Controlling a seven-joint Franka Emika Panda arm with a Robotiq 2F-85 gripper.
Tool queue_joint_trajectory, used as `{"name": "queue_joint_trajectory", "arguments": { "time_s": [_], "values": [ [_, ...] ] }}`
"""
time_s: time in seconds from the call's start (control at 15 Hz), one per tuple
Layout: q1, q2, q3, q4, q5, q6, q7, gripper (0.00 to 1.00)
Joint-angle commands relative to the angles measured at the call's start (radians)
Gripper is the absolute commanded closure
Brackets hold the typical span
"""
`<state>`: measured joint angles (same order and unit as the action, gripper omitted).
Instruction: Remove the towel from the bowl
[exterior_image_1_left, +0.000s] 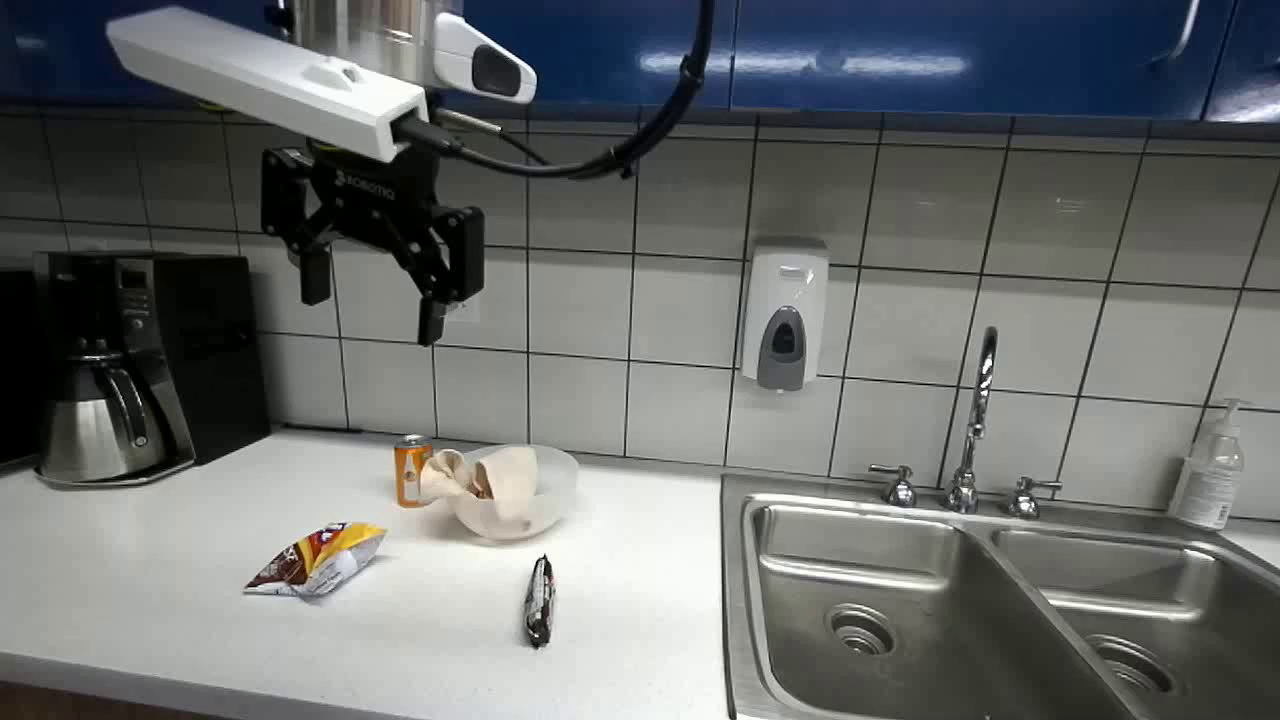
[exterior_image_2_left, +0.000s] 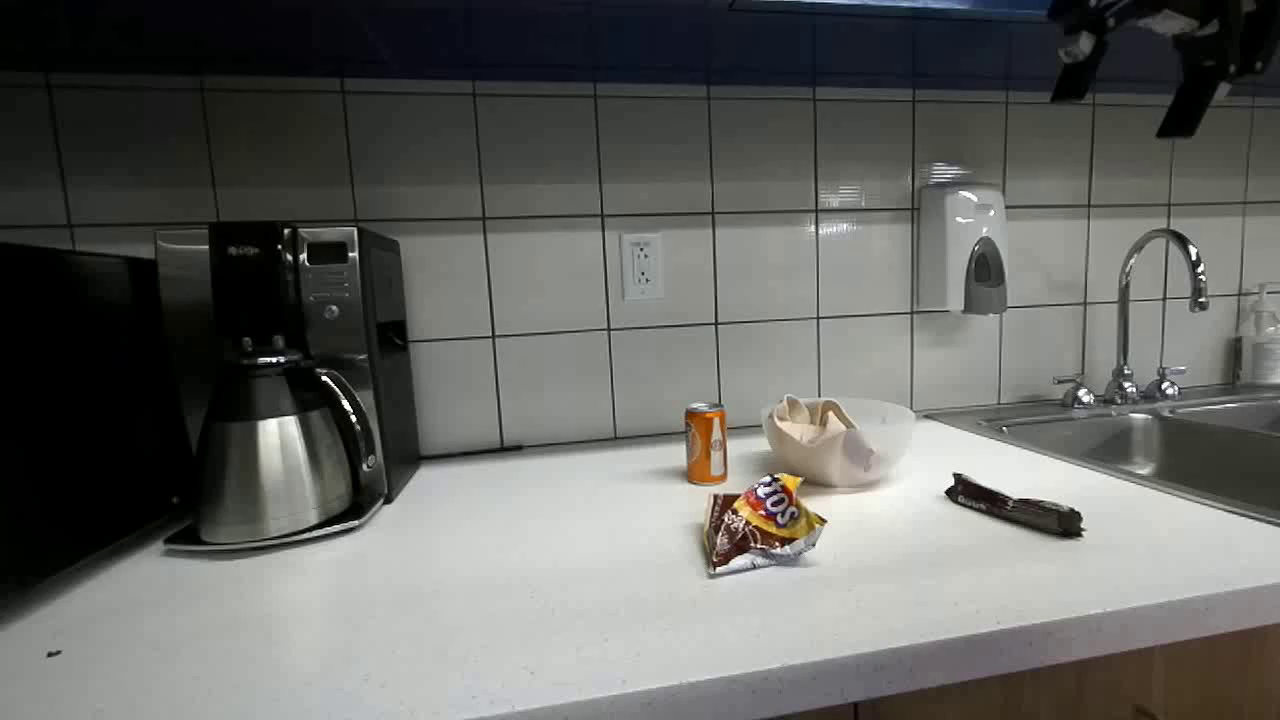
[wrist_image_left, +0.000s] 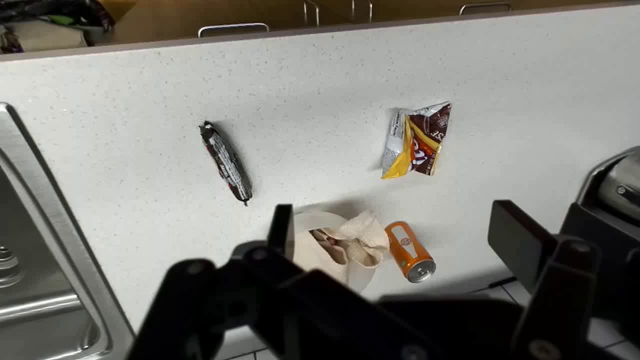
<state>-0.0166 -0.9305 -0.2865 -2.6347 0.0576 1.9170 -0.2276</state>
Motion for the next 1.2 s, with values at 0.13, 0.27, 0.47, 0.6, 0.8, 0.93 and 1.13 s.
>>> {"name": "queue_joint_trajectory", "arguments": {
  "time_s": [0.13,0.27,0.47,0.6,0.8,0.93,1.13],
  "values": [
    [-0.02,0.011,0.018,-0.016,0.003,0.025,-0.026,0.0],
    [-0.016,0.022,0.018,-0.031,0.0,0.048,-0.036,0.0],
    [-0.011,0.053,0.017,-0.054,-0.002,0.093,-0.053,0.0],
    [-0.007,0.086,0.017,-0.067,0.002,0.141,-0.059,0.0],
    [0.001,0.151,0.018,-0.084,0.007,0.243,-0.061,0.0],
    [0.012,0.212,0.018,-0.088,0.015,0.33,-0.059,0.0],
    [0.04,0.311,0.011,-0.078,0.034,0.45,-0.066,0.0]
  ]
}}
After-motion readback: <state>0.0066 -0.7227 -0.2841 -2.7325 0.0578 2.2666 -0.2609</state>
